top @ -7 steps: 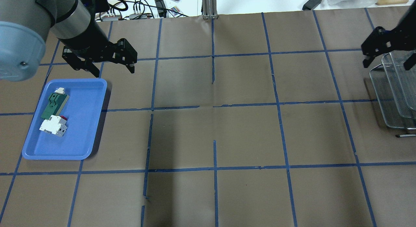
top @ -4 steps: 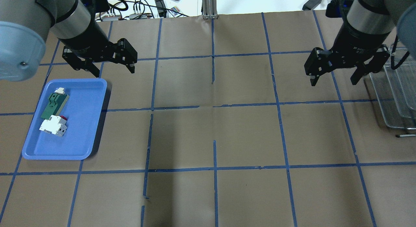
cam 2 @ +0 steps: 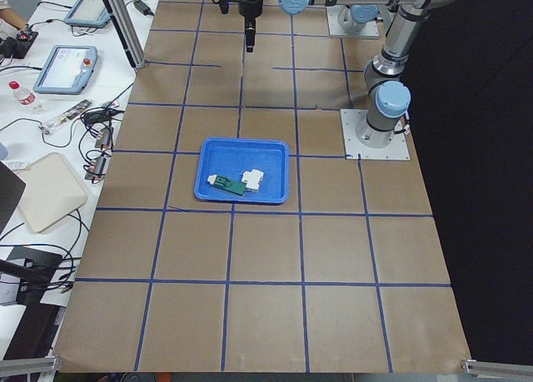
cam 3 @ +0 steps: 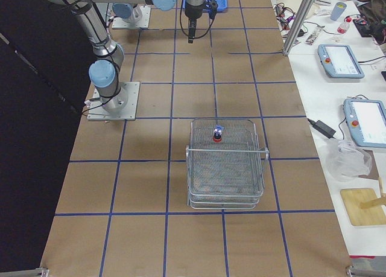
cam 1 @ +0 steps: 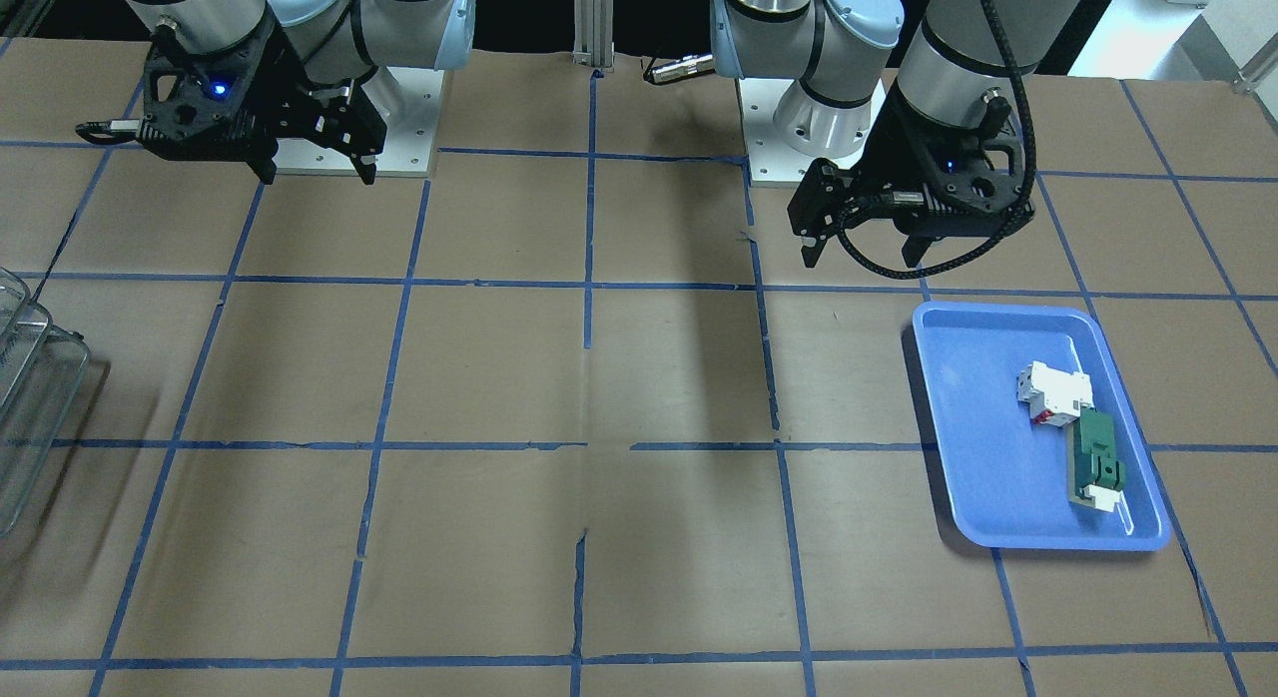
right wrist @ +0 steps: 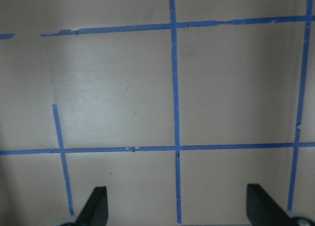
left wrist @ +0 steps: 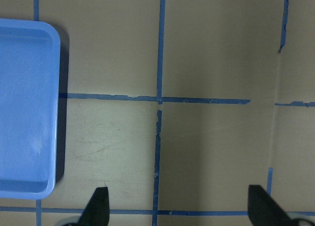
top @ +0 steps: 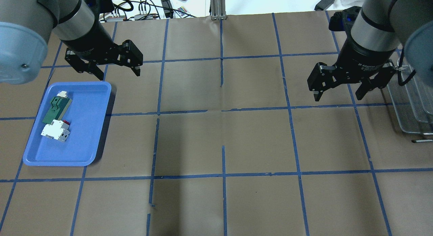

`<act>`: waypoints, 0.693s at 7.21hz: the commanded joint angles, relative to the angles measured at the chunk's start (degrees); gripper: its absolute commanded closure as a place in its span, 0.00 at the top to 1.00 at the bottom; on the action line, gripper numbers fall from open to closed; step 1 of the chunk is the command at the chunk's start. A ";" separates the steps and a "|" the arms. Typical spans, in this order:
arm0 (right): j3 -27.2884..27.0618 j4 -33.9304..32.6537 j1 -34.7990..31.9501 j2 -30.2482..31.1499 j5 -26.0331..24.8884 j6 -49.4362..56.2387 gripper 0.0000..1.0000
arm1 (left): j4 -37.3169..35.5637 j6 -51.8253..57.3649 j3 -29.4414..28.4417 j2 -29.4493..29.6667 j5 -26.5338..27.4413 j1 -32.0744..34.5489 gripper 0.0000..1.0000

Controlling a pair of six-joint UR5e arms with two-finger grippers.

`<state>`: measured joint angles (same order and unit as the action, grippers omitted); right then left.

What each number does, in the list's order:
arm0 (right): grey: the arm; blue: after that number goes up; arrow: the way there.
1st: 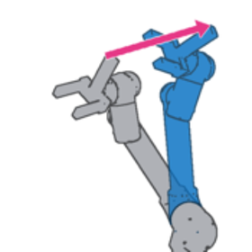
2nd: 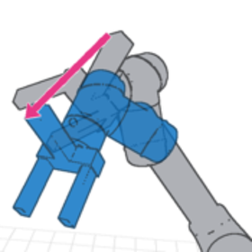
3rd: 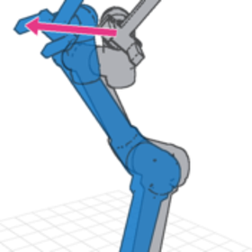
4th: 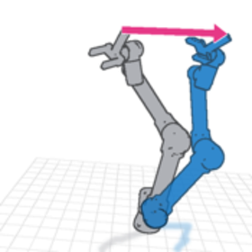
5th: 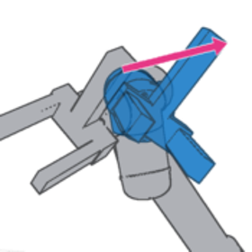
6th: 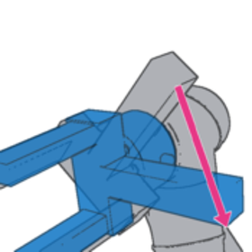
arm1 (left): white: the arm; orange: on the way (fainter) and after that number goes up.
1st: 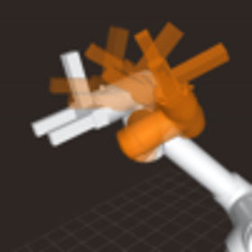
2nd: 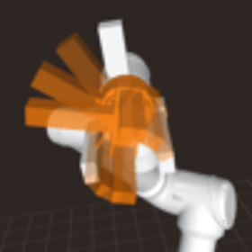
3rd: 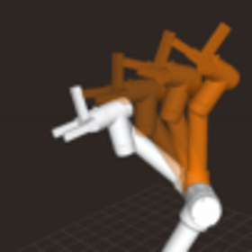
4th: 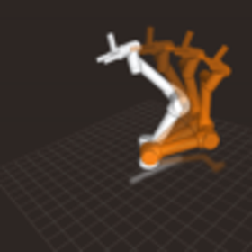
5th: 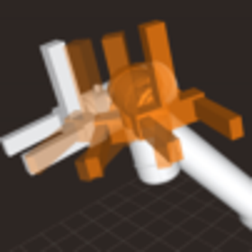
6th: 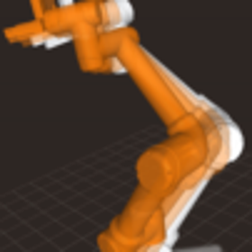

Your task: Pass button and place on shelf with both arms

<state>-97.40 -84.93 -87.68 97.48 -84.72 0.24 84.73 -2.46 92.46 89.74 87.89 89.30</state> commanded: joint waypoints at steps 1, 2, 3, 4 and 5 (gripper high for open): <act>-0.07 0.47 -0.03 0.43 1.49 -0.15 1.00 | 0.00 0.00 0.00 0.00 0.00 0.00 1.00; -0.07 0.64 -0.03 0.52 1.31 -0.15 1.00 | 0.00 0.00 0.00 0.00 0.00 0.00 1.00; -0.07 0.65 -0.03 0.52 -1.30 -0.15 1.00 | 0.00 0.00 0.00 0.00 0.00 0.00 1.00; -0.07 0.65 -0.03 0.43 -1.85 -0.15 1.00 | 0.00 0.00 0.00 0.00 0.00 0.00 1.00; -0.07 0.65 -0.03 0.43 -1.94 -0.15 1.00 | 0.00 0.00 0.00 0.00 0.00 0.00 1.00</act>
<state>-97.47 -84.30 -87.71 97.94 -86.10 0.09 84.73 -2.46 92.46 89.74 87.89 89.30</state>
